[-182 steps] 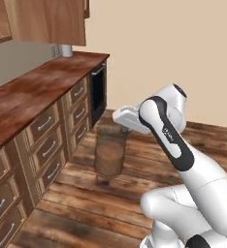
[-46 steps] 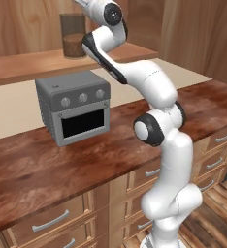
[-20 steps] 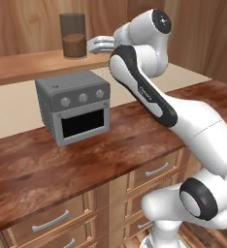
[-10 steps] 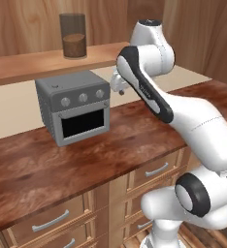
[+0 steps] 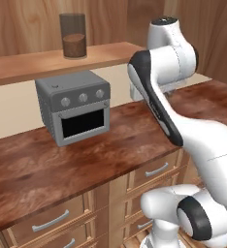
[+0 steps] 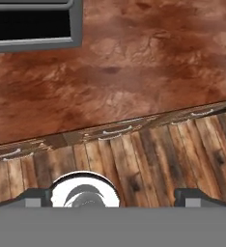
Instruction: Pick the jar and jar from the dining table and place them in the open cabinet. Close the cabinet after placing the objects.
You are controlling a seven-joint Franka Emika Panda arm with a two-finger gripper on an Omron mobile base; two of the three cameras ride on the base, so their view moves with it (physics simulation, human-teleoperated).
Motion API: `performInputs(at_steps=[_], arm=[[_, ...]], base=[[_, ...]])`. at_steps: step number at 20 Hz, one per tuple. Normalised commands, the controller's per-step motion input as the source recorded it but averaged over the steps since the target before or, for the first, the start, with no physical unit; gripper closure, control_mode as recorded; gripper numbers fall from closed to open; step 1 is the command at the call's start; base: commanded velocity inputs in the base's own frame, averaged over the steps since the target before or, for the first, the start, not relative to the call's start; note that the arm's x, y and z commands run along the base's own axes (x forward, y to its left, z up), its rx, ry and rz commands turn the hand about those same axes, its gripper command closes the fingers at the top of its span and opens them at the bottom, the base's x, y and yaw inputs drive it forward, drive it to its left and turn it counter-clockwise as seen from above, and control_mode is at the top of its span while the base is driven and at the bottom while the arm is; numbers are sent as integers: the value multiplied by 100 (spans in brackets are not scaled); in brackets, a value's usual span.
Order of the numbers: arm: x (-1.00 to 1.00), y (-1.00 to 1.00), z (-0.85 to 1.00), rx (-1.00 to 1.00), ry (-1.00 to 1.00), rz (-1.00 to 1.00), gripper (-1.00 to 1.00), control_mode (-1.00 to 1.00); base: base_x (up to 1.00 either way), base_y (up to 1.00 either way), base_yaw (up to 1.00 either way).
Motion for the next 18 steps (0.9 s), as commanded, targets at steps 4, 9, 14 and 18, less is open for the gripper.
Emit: performInputs(at_steps=[4, 9, 14, 18], arm=[[-100, -11, -76, 13, -60, 4, -100, -100], [-100, -21, -98, 12, -70, 2, -100, -100], [-45, -33, -33, 4, -26, -3, -100, -100], [0, 0, 0, 0, 0, 0, -100, -100]], base=[[0, 0, 0], [0, 0, 0], [0, 0, 0], [0, 0, 0]])
